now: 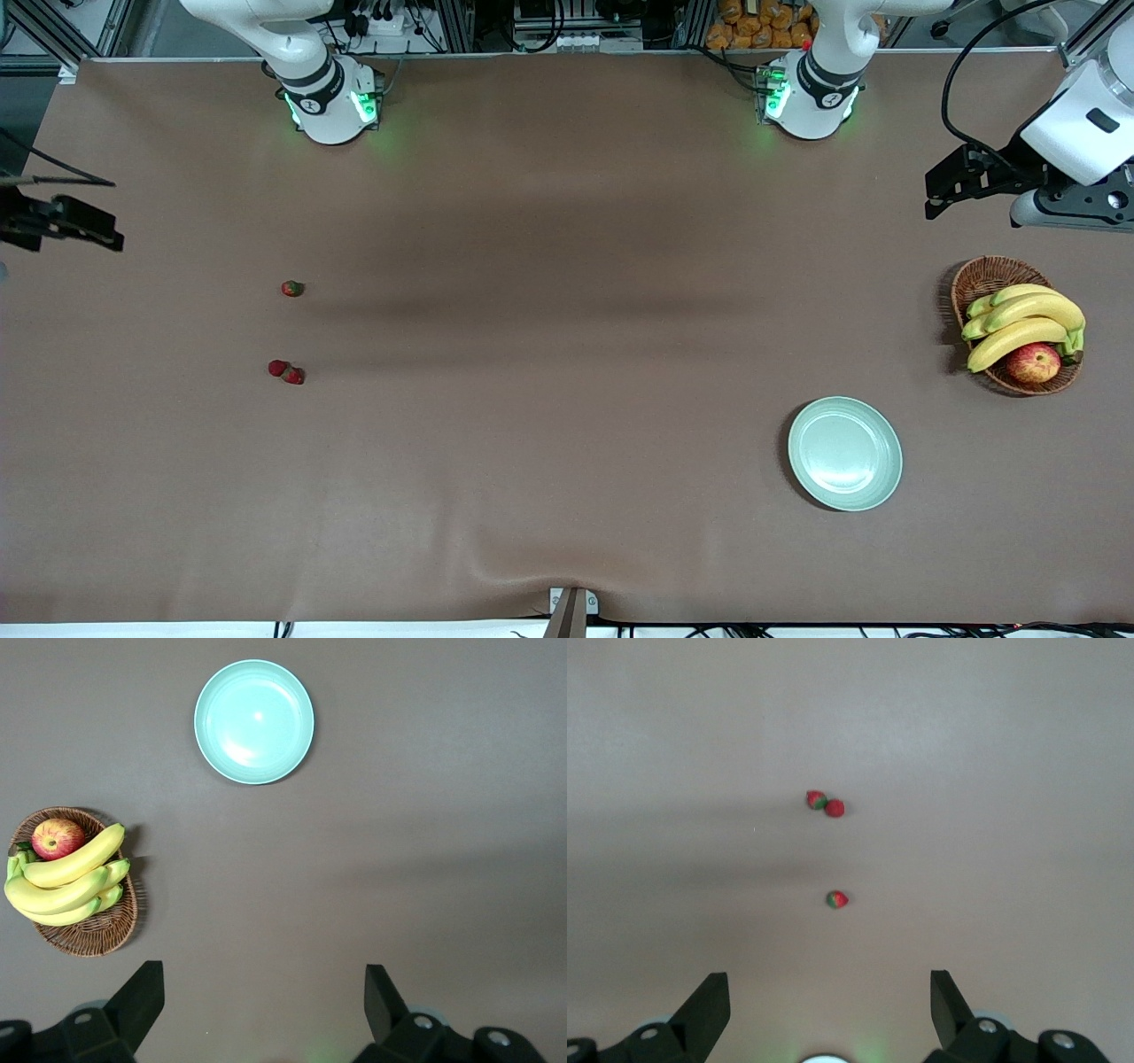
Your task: Collect all strawberries into plate
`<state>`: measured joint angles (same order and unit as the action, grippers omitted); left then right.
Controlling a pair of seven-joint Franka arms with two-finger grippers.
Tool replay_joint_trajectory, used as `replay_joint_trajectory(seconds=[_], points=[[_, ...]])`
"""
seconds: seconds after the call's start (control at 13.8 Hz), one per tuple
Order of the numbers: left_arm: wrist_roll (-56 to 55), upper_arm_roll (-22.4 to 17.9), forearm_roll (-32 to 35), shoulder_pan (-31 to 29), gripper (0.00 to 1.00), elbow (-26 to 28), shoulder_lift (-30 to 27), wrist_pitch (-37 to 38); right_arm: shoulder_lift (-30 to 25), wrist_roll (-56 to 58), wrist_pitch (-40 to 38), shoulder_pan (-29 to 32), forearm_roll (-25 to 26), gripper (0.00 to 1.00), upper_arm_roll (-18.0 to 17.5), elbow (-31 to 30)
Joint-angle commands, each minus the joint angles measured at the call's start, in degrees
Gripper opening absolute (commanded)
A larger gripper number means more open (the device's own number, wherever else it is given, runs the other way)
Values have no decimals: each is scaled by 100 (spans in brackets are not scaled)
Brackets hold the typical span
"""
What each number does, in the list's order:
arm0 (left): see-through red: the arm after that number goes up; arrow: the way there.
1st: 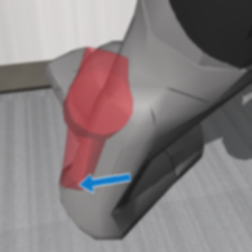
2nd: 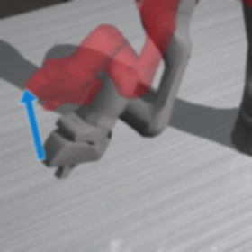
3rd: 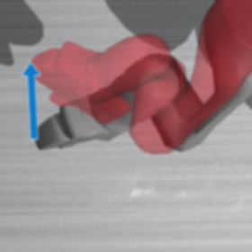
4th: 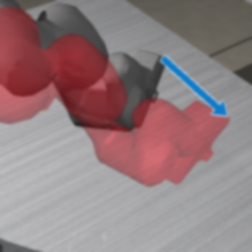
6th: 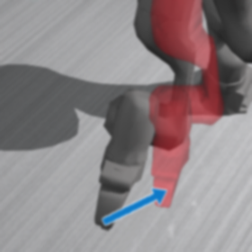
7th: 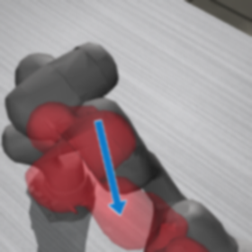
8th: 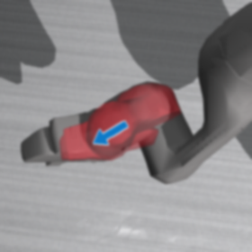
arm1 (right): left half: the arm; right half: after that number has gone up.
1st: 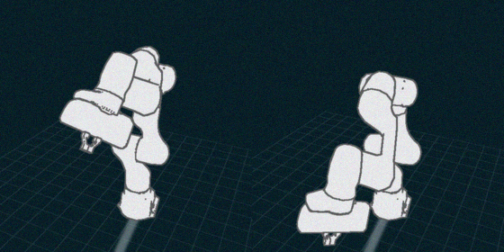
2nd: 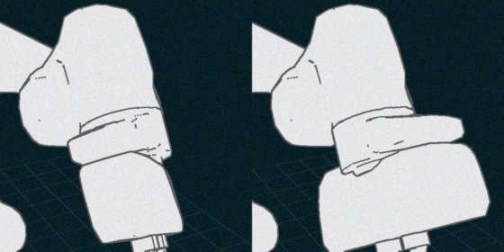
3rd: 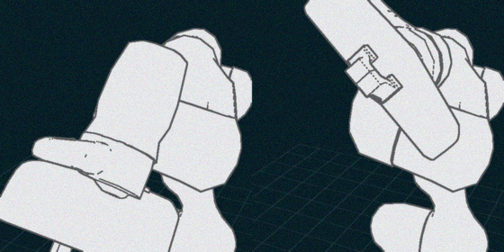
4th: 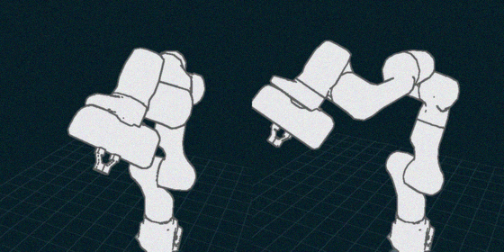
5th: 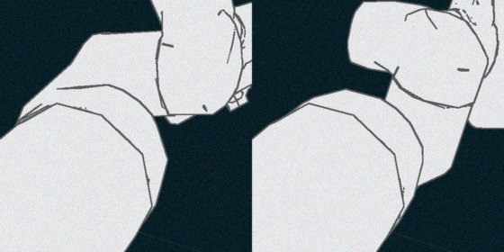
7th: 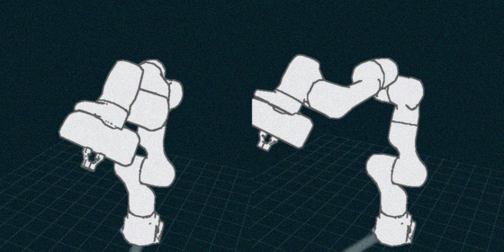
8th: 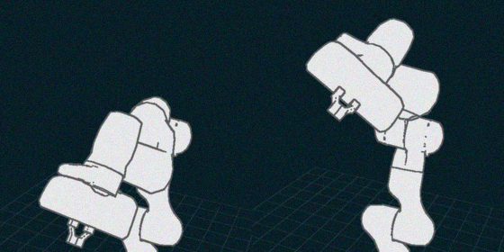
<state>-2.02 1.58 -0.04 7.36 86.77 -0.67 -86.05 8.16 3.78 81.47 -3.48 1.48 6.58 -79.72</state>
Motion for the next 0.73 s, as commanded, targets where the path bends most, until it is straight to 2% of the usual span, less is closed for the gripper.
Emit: replay_joint_trajectory(seconds=[0.0,0.65], points=[[44,-8,-110,-41,100,-73,-12,71,255,9,517,-13,-16,100,10,-324],[35,1,-172,-94,100,-29,-29,106,1529,-44,2634,-136,-16,100,1,-1211]])
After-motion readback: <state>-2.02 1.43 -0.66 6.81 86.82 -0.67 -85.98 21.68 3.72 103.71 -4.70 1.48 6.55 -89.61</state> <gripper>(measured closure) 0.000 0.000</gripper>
